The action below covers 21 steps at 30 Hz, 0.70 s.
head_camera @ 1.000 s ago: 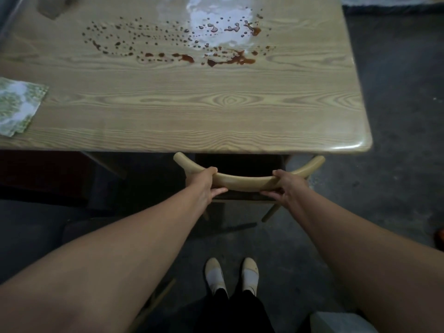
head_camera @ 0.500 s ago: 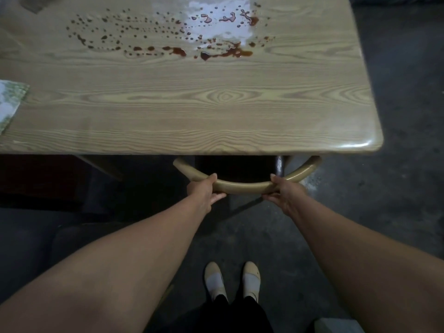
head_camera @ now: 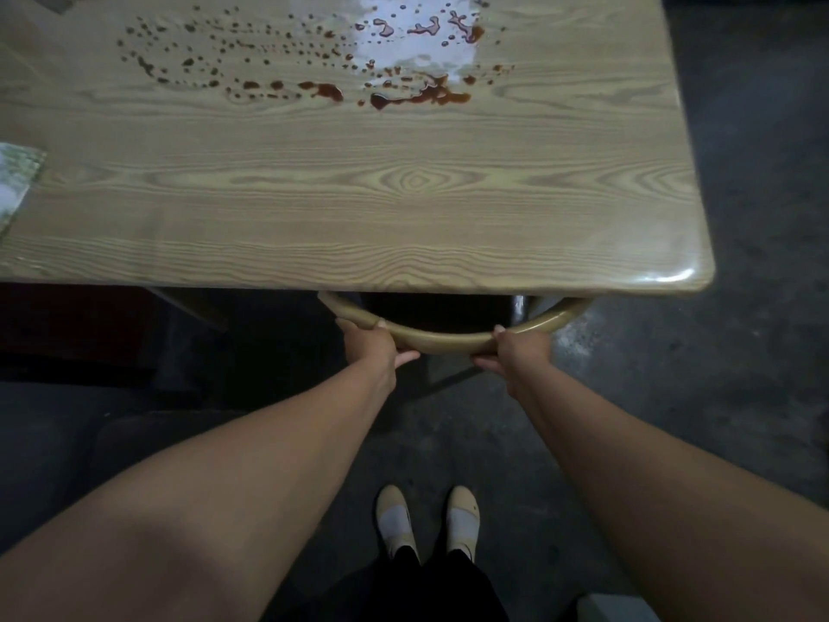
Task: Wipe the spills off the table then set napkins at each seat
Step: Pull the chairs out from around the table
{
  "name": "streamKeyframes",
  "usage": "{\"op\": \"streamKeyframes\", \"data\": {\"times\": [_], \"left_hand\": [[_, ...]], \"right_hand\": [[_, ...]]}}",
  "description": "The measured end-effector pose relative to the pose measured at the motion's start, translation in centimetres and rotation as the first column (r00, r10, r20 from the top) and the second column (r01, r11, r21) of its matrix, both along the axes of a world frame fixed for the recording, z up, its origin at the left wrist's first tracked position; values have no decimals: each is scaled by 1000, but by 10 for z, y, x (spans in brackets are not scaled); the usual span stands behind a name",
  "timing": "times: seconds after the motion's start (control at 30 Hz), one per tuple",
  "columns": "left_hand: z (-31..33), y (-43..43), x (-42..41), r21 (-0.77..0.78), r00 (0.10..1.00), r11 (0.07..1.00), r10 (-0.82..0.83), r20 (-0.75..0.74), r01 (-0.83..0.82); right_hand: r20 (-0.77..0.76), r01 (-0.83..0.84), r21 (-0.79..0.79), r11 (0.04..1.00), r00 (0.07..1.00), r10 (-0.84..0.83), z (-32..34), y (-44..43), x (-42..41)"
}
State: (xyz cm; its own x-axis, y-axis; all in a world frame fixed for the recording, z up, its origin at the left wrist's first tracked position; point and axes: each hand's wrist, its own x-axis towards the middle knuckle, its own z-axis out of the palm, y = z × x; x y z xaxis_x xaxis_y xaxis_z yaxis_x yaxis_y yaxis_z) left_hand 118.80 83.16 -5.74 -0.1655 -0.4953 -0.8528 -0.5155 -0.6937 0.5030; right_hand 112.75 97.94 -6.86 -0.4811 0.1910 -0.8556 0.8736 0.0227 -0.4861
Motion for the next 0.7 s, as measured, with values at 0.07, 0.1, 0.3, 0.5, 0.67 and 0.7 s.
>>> {"op": "streamKeyframes", "data": {"times": [0.07,0.1,0.3,0.5,0.67,0.7], "left_hand": [[0,-4,-12,8,1000,1000,28,6,-28],[1,-5,-16,0,999,999,36,20,-36],[5,-4,-15,1,998,999,49,26,-50],[14,-10,3,83,993,990,-115,0,114],[29,-11,23,98,977,973,-210,-21,211],[34,-10,28,106,977,971,-213,-31,215]], "right_hand": [[-5,3,-6,1000,1000,-4,2,-4,-9],[0,8,-2,1000,1000,-8,2,-5,-11],[14,-19,-14,1000,1000,19,7,-6,-9],[50,-101,-34,994,993,103,24,-1,-2],[64,-133,-40,990,989,136,45,4,13],[58,-150,-50,987,987,153,50,5,18]]}}
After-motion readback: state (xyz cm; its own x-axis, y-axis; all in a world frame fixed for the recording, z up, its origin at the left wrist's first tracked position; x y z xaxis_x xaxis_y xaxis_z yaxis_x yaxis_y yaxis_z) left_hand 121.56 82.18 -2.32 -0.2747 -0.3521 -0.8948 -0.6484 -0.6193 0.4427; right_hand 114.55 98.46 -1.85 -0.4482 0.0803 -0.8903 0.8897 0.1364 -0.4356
